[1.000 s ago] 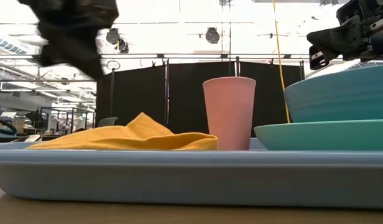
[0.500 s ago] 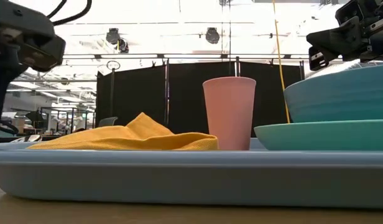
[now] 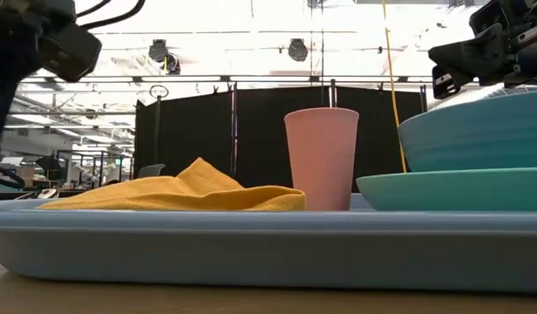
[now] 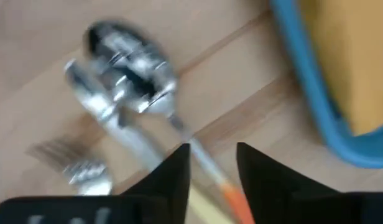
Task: Set up tray
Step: Put the orange spoon on top of the yellow table napkin
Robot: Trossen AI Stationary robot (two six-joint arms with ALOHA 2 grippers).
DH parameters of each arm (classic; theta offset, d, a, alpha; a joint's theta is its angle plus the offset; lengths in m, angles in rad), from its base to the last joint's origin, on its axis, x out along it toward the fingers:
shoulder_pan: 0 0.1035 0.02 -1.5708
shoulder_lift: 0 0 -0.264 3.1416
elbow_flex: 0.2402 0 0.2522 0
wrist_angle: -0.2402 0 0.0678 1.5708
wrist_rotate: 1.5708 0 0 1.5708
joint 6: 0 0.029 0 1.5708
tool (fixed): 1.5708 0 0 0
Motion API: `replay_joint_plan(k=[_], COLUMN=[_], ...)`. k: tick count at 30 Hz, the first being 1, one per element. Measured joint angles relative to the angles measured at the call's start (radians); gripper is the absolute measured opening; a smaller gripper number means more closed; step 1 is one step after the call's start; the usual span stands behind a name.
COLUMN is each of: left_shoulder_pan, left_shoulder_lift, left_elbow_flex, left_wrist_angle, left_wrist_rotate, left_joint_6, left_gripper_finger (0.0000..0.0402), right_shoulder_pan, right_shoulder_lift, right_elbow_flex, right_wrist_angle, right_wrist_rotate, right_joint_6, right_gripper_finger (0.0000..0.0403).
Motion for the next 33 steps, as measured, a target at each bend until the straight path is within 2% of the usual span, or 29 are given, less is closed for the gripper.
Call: replay_joint_plan(k=[6, 11, 17, 25, 33], left_shoulder_pan=[0.031, 0.056, 0.061, 0.036, 0.036], left_shoulder_lift=[0.01, 0.012, 0.015, 0.109, 0.198], left_elbow_flex=[0.0, 0.0, 0.0, 0.0, 0.005], left_wrist_angle=[-0.025, -0.014, 0.004, 0.074, 0.149], left_wrist_rotate=[0.02, 0.023, 0.043, 0.039, 0.052], left_joint_6=[-0.051, -0.037, -0.042, -0.049, -0.027], left_gripper_finger=[0.0213, 0.0233, 0.0207, 0.0149, 0.0146], right_shoulder_pan=[0.0, 0.0, 0.0, 0.0, 0.0], right_shoulder_lift=[0.0, 0.0, 0.0, 0.0, 0.0], right_elbow_flex=[0.0, 0.0, 0.0, 0.0, 0.0], right_wrist_angle=[0.011, 0.011, 0.018, 0.018, 0.019], right_wrist_rotate=[0.002, 0.003, 0.002, 0.0, 0.0], right_joint_6=[-0.005, -0.008, -0.003, -0.001, 0.003], right_gripper_finger=[0.0, 0.0, 0.0, 0.0, 0.0])
